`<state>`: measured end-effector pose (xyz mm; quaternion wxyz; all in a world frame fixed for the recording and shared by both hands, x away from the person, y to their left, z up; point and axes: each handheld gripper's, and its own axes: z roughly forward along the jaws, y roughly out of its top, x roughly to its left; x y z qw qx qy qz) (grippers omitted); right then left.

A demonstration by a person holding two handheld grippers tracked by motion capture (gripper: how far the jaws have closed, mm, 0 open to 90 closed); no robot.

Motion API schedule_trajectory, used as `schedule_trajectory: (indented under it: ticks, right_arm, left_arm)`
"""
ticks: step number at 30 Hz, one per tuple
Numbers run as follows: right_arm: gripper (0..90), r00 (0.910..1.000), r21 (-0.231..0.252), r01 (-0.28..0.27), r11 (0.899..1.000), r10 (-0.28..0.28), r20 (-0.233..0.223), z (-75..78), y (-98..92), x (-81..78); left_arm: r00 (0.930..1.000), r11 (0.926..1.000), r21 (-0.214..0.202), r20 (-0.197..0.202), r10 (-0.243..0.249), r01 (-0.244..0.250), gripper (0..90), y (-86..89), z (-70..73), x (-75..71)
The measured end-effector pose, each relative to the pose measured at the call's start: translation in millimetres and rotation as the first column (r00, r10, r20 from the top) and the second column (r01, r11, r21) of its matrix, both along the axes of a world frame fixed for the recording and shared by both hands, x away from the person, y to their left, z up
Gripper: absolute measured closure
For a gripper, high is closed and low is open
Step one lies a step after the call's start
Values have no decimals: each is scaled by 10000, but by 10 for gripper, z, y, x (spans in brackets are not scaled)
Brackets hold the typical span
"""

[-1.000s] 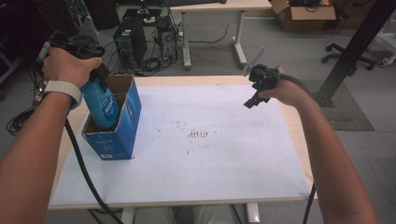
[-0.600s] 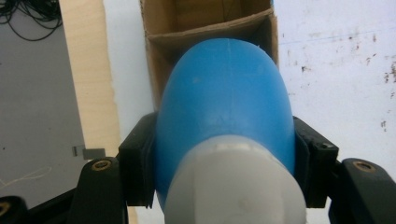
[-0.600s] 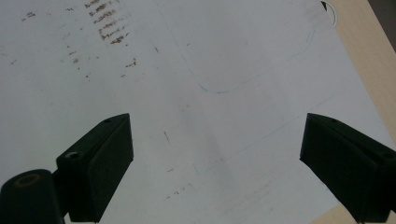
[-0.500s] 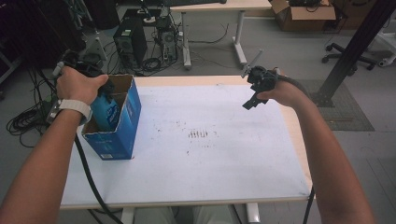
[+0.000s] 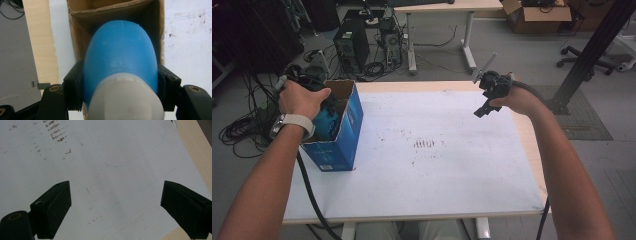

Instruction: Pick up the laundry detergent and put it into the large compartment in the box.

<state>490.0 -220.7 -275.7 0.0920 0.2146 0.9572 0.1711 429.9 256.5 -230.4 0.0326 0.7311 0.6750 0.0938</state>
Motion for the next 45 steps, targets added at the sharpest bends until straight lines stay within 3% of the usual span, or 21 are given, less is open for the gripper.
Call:
schedule_trajectory:
  ticks: [27,45]
  right_arm:
    - [96,9999,0,59,10000,-59,-129,-76,-8,7]
    - [96,9998,2,17,10000,-17,-194,-113,4,15]
  left_arm:
    - [9995,10000,-62,-312,-16,15,374,28,-435,-11]
    - [9997,9999,-103,-221,59,-62,369,51,-462,1]
